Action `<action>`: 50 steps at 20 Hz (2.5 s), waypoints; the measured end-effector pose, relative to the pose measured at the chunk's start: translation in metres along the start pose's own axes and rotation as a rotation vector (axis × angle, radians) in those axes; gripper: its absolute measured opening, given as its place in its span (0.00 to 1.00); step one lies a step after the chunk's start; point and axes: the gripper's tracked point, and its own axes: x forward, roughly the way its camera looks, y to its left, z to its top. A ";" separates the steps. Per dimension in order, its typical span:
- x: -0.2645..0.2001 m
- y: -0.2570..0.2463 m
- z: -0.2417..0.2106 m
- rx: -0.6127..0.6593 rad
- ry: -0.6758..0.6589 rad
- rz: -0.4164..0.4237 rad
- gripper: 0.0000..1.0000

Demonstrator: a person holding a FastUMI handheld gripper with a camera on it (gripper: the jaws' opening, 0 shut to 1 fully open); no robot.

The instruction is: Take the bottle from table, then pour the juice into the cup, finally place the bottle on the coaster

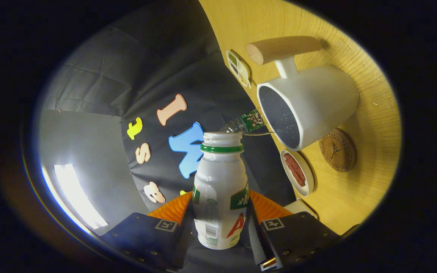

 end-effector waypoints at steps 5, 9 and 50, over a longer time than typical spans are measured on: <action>0.000 0.002 0.003 0.004 -0.003 0.008 0.66; 0.000 0.000 0.008 0.017 -0.009 0.010 0.66; -0.008 -0.044 0.022 -0.753 0.112 -0.152 0.67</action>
